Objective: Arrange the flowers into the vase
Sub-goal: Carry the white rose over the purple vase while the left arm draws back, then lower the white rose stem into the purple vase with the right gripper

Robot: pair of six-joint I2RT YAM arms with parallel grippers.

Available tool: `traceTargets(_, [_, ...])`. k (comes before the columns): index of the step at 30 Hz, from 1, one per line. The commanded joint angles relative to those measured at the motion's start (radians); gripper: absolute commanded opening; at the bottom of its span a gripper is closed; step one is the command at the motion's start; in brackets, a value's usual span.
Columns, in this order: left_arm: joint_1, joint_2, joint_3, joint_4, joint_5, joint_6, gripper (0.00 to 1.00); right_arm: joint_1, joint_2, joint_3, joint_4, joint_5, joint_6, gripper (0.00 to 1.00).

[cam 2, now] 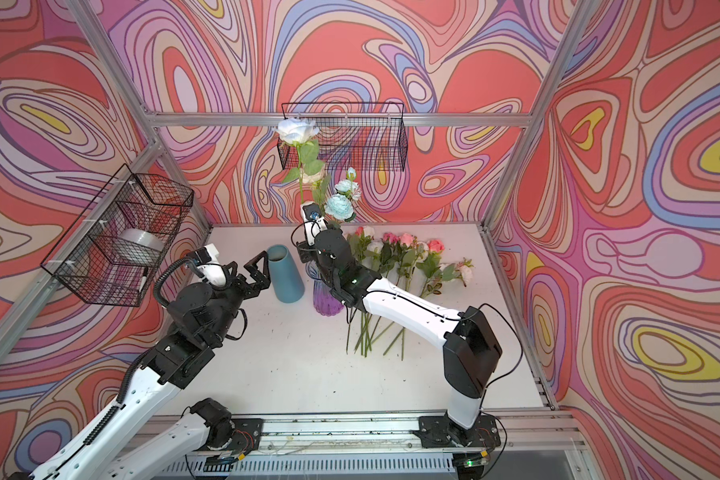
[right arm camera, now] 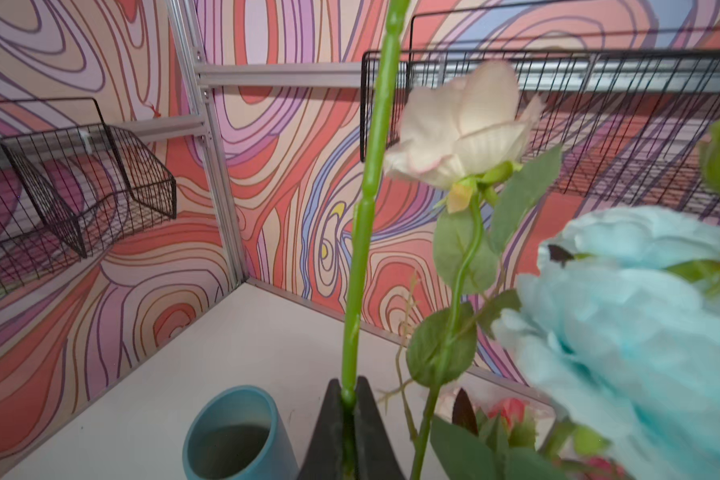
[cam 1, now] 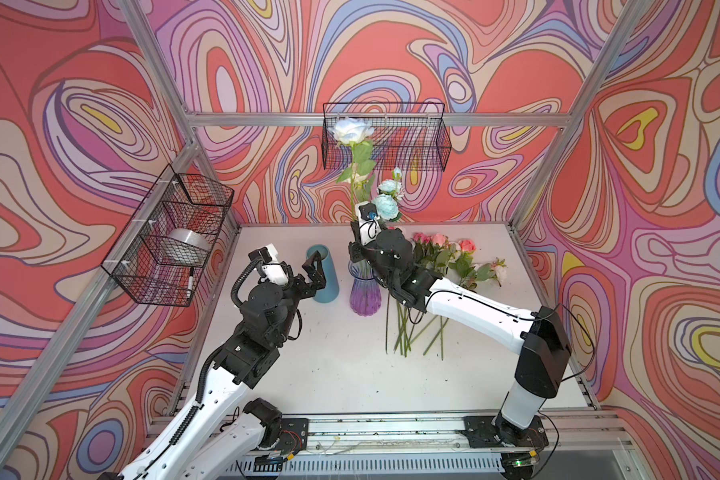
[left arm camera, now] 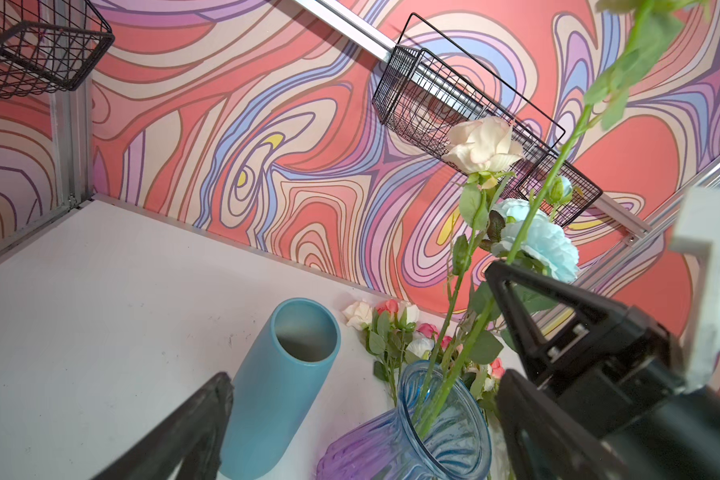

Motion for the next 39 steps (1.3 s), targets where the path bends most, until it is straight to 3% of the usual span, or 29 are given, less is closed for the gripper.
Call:
traceTargets(1, [0.009,0.008,0.005,0.015,0.012,-0.019,0.99,0.006,-0.051,-0.03,-0.037,0.001,0.031,0.06])
traceTargets(23, [0.01,0.014,0.005,0.013,0.019,-0.022,0.99,0.028,-0.077,-0.07,-0.096,-0.002,0.062,0.17])
traceTargets(39, [0.01,0.024,0.008,0.012,0.05,-0.037,0.99,0.057,-0.244,-0.171,-0.116,0.052,0.107,0.19])
